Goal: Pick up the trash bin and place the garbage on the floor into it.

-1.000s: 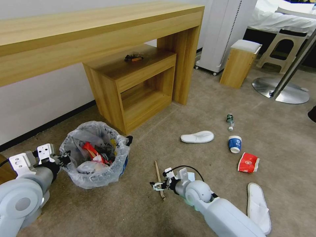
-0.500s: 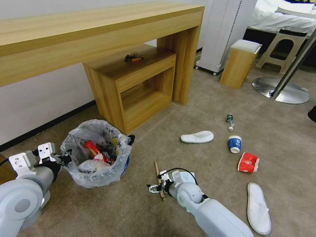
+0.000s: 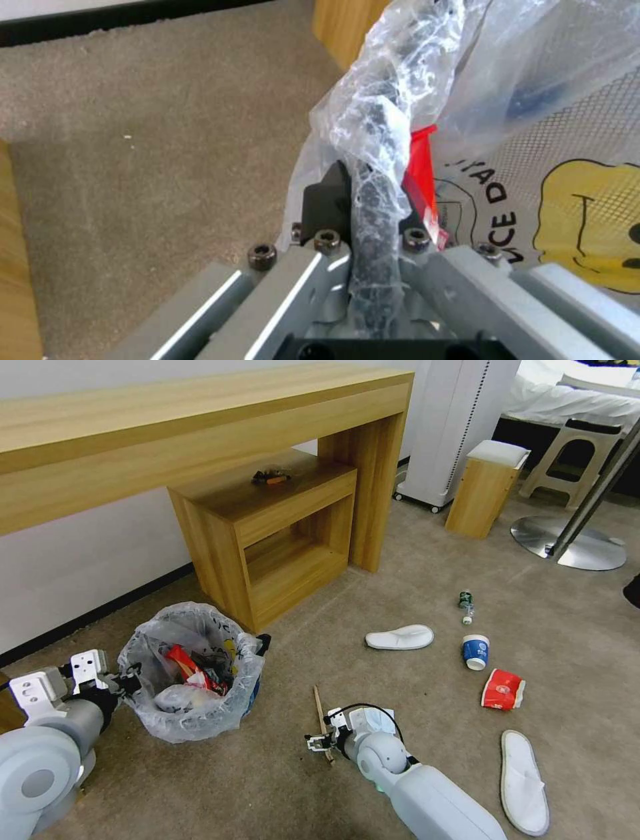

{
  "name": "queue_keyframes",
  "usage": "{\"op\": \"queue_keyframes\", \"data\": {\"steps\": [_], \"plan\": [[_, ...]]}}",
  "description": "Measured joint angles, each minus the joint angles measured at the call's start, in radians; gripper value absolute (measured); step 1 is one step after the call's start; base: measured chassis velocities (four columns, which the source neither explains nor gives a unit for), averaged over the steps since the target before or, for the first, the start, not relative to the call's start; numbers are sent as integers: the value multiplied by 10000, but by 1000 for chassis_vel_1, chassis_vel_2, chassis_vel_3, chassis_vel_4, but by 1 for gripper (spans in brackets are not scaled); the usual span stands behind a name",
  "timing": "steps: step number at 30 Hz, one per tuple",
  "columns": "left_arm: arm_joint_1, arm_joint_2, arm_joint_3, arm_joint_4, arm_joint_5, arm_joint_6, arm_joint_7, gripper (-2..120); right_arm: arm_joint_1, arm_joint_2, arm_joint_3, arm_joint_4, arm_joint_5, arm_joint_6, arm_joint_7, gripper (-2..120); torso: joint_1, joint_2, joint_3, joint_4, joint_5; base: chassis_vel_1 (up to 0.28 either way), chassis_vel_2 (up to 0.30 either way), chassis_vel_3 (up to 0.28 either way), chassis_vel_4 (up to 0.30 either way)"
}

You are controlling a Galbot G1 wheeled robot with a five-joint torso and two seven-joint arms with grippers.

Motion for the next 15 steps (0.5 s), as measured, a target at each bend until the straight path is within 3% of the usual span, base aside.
{"op": "queue_keyframes", "data": {"steps": [5,11,15], "plan": [[-21,-2,34,-18,14,0,-18,0,2,7,59,-183,-107,113,-266,98,0,0,0,0,0,0,0,0,0],[-26,4,37,-20,21,0,-31,0,37,-1,94,-432,-376,266,-751,75,0,0,0,0,0,0,0,0,0],[-60,0,66,4,26,-1,-31,0,44,6,92,-550,-451,294,-797,69,0,0,0,0,0,0,0,0,0]]}}
